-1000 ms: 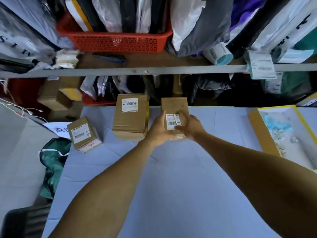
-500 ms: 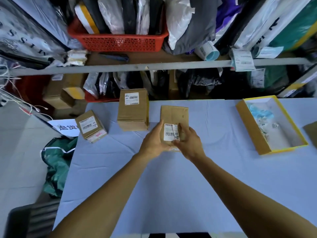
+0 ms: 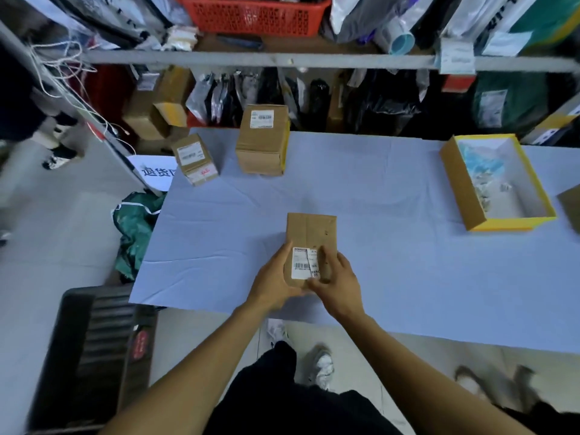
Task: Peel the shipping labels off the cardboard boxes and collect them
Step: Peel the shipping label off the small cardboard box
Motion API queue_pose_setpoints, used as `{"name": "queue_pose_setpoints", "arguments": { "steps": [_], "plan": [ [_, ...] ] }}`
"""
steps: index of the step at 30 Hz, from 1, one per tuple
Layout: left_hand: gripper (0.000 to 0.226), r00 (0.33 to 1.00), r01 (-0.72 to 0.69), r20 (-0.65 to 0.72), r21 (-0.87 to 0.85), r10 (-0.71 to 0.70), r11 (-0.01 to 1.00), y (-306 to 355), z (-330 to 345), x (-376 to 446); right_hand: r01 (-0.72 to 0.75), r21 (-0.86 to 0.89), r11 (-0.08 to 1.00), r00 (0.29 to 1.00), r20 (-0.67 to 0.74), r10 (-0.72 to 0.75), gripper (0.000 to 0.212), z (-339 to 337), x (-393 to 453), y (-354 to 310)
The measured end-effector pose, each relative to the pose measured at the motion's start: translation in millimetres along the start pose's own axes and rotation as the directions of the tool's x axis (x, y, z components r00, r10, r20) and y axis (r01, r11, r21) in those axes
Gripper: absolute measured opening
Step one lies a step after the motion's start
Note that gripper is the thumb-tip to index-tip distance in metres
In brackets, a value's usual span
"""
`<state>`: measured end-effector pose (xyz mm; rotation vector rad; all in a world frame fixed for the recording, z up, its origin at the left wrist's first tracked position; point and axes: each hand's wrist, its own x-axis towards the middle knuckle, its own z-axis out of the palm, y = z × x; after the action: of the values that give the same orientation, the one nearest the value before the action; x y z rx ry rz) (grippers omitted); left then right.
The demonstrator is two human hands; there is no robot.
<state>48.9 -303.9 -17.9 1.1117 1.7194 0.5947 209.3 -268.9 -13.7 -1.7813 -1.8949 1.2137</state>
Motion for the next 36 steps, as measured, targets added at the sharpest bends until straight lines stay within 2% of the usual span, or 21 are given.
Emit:
{"name": "queue_pose_setpoints", "arguments": {
  "steps": [4, 6, 9, 14, 20, 36],
  "plan": [
    [0.109, 0.999, 0.0, 0.037, 0.073, -0.003, 0.997, -10, 3, -10, -0.03, -0.005, 1.0, 1.0, 0.002, 0.03, 0.071, 14, -11, 12],
    [0.1, 0.998, 0.004, 0.056, 0.121, -0.01, 0.993, -11, 1, -10, -0.024, 0.03, 0.999, 0.997, -0.075, 0.026, 0.053, 21, -13, 14],
    [0.1, 0.997, -0.001, 0.076, 0.143, -0.01, 0.99, -15, -3, -4, -0.031, 0.117, 0.993, 0.983, -0.175, 0.052, 0.031, 27, -3, 6],
    [0.101, 0.998, -0.017, 0.068, 0.142, 0.008, 0.99, -22, -5, -2, 0.006, 0.146, 0.989, 0.965, -0.262, 0.033, 0.028, 37, 2, 4],
    [0.098, 0.998, -0.036, 0.05, 0.151, 0.029, 0.988, -23, -4, 1, -0.001, 0.049, 0.999, 0.968, -0.249, 0.013, 0.028, 36, 4, 3],
    [0.095, 0.999, -0.029, 0.034, 0.143, 0.024, 0.989, -18, 0, -3, -0.018, 0.056, 0.998, 0.963, -0.267, 0.032, 0.023, 37, 1, -1]
  ]
}}
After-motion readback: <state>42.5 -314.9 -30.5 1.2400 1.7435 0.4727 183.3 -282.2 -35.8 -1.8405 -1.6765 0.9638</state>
